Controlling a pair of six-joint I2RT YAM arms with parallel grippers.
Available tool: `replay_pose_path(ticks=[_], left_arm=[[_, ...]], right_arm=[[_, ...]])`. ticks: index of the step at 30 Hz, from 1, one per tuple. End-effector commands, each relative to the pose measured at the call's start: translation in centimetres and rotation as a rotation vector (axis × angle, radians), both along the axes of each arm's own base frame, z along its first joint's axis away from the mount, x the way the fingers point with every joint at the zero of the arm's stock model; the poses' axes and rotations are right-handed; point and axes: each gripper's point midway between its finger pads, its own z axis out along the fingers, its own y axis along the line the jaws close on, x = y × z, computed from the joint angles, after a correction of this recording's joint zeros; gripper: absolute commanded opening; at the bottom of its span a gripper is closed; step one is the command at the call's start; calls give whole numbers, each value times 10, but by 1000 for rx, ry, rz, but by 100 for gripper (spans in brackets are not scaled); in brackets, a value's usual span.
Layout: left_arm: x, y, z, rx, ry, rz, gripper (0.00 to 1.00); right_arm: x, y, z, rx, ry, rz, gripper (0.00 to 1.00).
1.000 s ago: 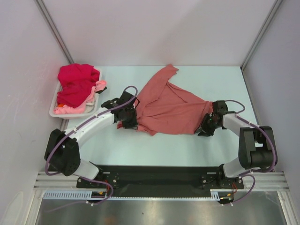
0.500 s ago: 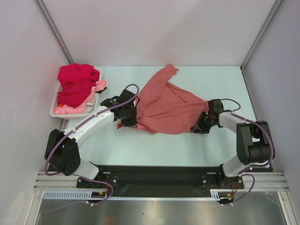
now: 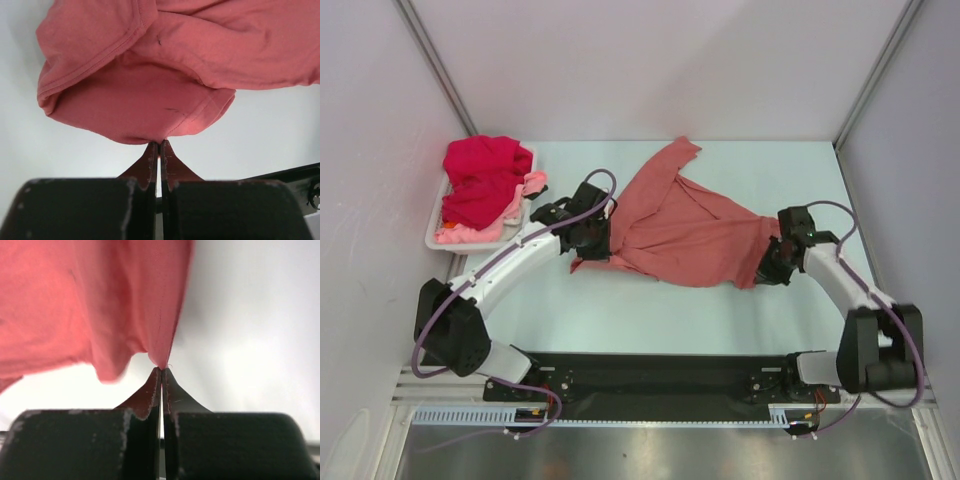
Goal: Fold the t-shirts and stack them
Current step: Flatten the tshirt out
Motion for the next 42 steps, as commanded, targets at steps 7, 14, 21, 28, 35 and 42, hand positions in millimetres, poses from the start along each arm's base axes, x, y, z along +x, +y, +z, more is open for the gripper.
replay_pose_path(ticks=[7,14,21,28,35,42], left_arm=[[19,-7,19,9,-68,-42,0],[35,-7,29,50,-102,-70,0],[41,-20,11,43,-32,-92,0],[51,-25,23,30,-73,-101,0],[35,-20,15,18,-57,-123,0],[32,-17,23,20,-93,-156,0]], right_arm=[[-51,-11,22,-24,44,-1,0],[-42,-7,-3,36,144,-27,1],[-50,-35,-17,-37,203,-103,5],[-53,-42,-10,-34,182,-162,24],[-51,-28,16,83,71,-211,55],[-51,-28,11,95,33,-282,61]])
